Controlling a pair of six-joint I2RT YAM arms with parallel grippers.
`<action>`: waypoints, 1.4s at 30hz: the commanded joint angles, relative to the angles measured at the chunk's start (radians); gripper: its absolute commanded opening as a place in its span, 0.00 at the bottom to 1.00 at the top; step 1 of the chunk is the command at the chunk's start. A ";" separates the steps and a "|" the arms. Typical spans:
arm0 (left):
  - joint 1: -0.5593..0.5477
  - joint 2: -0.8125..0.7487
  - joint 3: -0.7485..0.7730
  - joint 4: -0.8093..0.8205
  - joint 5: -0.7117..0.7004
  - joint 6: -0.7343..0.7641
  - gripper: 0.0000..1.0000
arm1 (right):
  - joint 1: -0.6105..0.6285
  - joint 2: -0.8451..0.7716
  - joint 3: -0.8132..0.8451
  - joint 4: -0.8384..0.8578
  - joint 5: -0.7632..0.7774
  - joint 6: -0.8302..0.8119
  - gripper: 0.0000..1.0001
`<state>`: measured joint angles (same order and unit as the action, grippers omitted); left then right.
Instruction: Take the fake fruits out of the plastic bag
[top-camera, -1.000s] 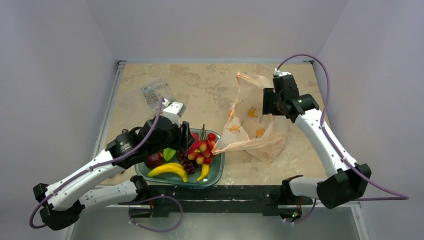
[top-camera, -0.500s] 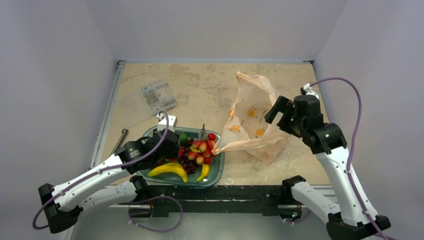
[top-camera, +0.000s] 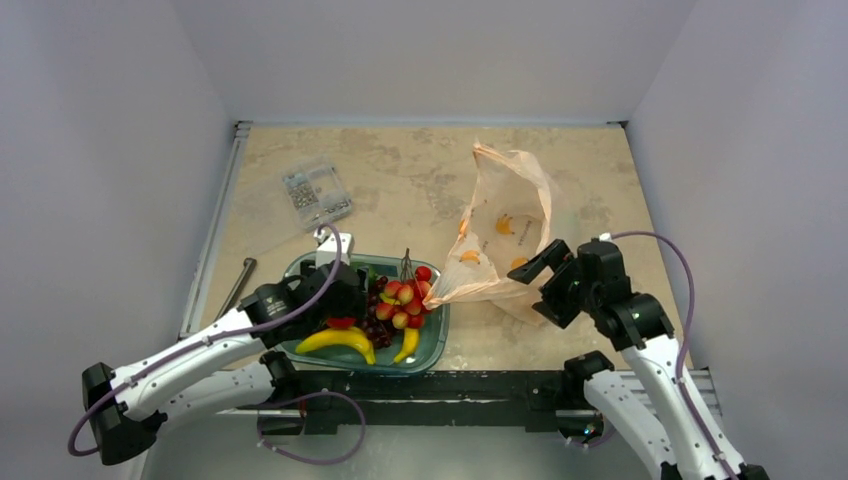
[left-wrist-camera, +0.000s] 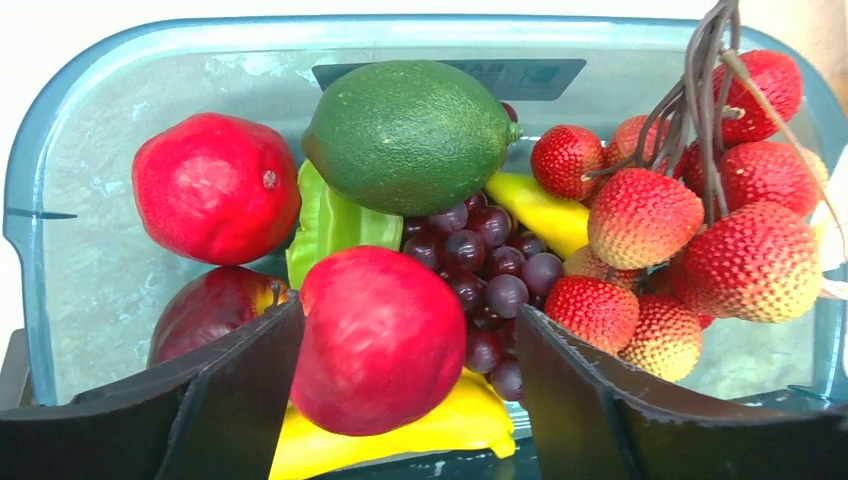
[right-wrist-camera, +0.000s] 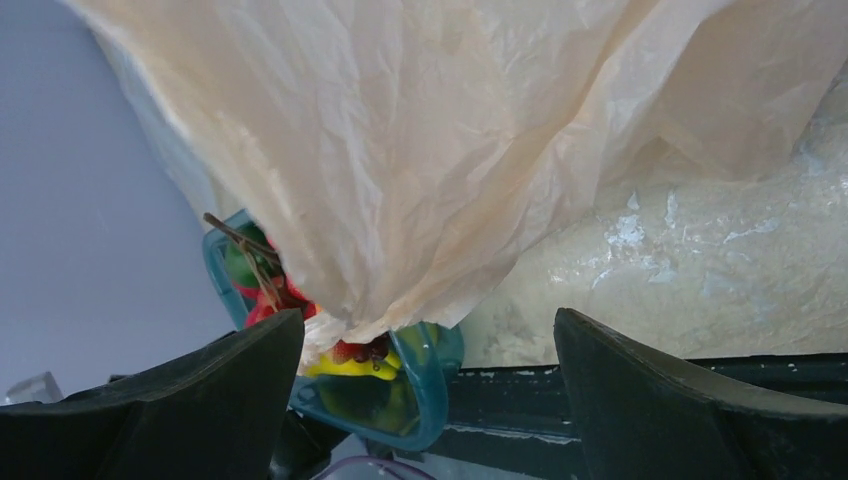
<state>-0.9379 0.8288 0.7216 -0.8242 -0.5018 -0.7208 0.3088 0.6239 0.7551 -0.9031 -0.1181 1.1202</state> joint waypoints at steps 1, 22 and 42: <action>0.005 -0.041 0.021 0.041 0.037 -0.002 0.80 | 0.006 0.008 -0.038 0.095 -0.037 0.103 0.99; 0.005 -0.092 0.294 0.119 0.295 0.066 0.87 | 0.030 0.324 0.129 0.068 0.148 -0.348 0.09; -0.001 0.347 0.369 0.667 0.855 -0.084 0.80 | 0.066 0.316 0.325 -0.360 0.372 -0.532 0.16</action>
<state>-0.9371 1.1152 1.0775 -0.3538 0.1970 -0.7258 0.3752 1.0214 1.0740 -1.1004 -0.0113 0.4419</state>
